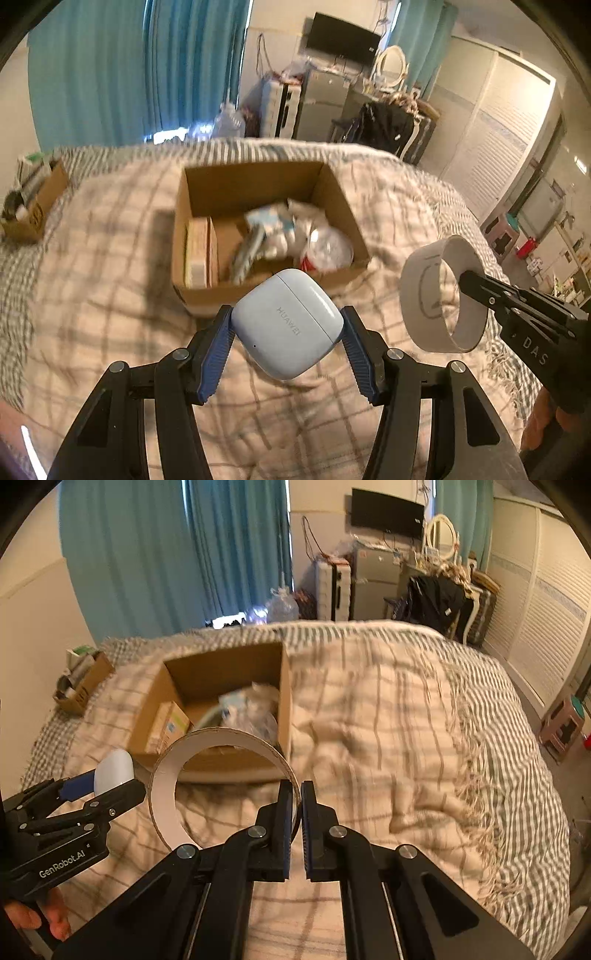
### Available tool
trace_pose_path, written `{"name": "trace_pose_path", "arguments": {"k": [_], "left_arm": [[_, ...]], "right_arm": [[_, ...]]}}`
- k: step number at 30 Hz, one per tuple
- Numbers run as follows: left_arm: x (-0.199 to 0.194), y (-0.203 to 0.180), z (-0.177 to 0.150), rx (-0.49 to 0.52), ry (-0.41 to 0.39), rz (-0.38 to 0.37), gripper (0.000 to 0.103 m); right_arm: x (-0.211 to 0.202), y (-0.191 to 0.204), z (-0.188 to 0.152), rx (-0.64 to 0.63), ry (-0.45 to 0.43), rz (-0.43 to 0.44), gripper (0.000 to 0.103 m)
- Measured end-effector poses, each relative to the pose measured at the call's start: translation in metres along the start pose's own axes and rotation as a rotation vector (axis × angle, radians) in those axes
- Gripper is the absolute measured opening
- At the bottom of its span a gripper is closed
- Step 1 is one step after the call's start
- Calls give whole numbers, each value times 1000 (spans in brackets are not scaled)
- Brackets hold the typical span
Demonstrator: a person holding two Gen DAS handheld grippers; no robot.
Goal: Organize objects
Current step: 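Carry earbud case and tape roll into the cardboard box and release both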
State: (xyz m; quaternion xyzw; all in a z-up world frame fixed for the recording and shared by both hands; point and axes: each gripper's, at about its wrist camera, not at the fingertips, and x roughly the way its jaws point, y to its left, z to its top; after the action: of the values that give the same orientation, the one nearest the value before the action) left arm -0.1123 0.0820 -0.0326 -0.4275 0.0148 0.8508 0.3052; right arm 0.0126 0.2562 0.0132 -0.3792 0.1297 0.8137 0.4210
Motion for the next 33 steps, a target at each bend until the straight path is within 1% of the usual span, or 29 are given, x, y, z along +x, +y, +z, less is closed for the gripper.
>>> {"name": "trace_pose_path", "arguments": {"k": [4, 7, 10, 13, 14, 16, 19, 21, 24, 27, 29, 31, 33], "left_arm": [[-8, 6, 22, 10, -29, 9, 59], [-3, 14, 42, 11, -44, 20, 59], [9, 23, 65, 1, -50, 26, 59], [28, 30, 86, 22, -63, 52, 59], [40, 33, 94, 29, -56, 59, 59], [59, 38, 103, 43, -53, 74, 59], [81, 46, 107, 61, -53, 86, 59], [100, 55, 106, 67, -31, 93, 59], [127, 65, 100, 98, -3, 126, 59], [145, 71, 94, 110, 16, 123, 59], [151, 72, 92, 113, 16, 105, 59], [154, 70, 91, 109, 11, 88, 59], [156, 68, 90, 99, 23, 83, 60]], "right_arm": [[-3, 8, 24, -29, -30, 24, 4], [0, 15, 47, -49, -53, 49, 4], [15, 21, 77, -66, -55, 58, 4], [36, 25, 100, -72, -50, 61, 4], [50, 26, 110, -67, -36, 71, 4], [74, 28, 122, -67, -18, 63, 4], [108, 31, 129, -66, 12, 57, 4], [133, 35, 130, -66, 31, 60, 4], [164, 38, 127, -48, 59, 79, 4], [190, 38, 122, -28, 92, 99, 4], [197, 37, 117, -22, 94, 115, 5], [198, 35, 114, -3, 76, 154, 6], [194, 30, 113, 25, 50, 199, 15]]}}
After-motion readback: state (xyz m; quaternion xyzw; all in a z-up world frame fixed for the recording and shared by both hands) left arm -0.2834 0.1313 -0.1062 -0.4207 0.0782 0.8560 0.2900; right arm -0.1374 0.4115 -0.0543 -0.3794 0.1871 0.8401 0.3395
